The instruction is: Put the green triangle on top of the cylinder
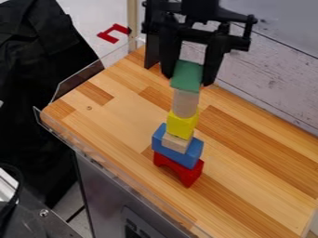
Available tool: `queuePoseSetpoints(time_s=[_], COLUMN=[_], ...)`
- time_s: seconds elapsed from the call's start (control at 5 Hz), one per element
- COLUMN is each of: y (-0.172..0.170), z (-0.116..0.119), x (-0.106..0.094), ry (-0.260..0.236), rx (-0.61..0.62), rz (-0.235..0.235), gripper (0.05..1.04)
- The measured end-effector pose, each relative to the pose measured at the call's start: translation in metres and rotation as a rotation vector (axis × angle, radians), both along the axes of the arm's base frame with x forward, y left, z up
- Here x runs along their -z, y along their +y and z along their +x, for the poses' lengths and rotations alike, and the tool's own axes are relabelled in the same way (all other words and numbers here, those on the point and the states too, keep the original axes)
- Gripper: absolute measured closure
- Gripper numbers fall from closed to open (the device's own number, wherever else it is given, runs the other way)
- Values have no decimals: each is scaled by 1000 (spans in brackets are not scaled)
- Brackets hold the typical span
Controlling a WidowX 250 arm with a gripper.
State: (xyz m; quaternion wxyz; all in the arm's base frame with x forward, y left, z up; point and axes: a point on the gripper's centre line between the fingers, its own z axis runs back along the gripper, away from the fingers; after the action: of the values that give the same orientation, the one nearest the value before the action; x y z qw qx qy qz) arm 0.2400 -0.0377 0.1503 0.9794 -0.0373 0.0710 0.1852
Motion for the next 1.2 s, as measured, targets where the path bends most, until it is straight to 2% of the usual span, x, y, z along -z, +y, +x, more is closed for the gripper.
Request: queuePoseSetpoints(time_s=[1.0, 1.2], y=[4, 4], z=[2, 3], x=[14, 20], ry=[0, 15], rx=[-4, -3], rz=[-14, -16], gripper=[518, 518])
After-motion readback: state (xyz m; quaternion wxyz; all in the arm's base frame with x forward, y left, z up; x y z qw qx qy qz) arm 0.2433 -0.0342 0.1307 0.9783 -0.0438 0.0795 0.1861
